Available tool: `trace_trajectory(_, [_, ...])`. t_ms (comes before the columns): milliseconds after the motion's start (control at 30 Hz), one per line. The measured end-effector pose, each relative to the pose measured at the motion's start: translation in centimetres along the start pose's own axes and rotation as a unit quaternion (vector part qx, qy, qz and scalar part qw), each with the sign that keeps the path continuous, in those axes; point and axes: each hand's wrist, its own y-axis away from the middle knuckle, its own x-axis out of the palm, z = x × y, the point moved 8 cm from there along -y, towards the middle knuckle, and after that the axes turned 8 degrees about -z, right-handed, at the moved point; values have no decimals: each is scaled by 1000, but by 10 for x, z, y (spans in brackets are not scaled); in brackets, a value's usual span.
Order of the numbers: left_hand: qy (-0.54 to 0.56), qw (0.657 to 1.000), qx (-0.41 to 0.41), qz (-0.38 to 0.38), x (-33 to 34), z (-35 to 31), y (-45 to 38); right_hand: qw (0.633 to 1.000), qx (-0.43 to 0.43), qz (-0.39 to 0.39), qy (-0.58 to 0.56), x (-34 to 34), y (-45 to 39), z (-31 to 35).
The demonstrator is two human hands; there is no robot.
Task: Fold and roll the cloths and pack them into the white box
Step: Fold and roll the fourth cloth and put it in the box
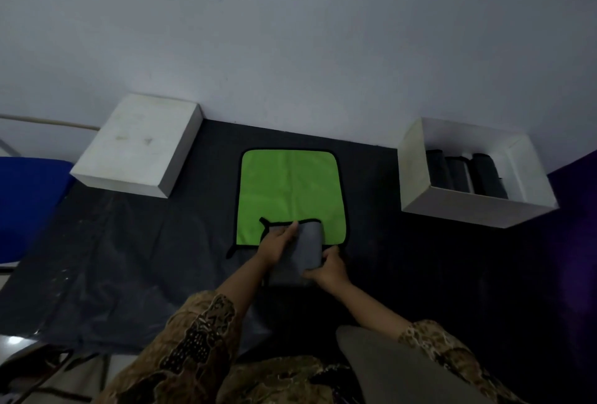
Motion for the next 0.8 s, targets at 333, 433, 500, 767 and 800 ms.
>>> trace_trajectory(333, [-106, 992, 6, -69, -25, -4, -12, 979, -47, 176, -96, 45, 21, 35])
trace_trajectory(433, [-118, 989, 11, -88, -43, 5, -13, 979, -44, 180, -85, 50, 22, 32])
trace_trajectory(500, [-135, 984, 11, -116, -56, 11, -12, 980, -54, 180, -59, 53, 22, 31])
trace_trajectory(767, [-131, 975, 44, -175, -65, 18, -10, 994, -100, 14, 32, 44, 13, 35])
trace_trajectory(800, [-129, 974, 44, -181, -65, 20, -11, 997, -72, 19, 5, 45, 12, 33])
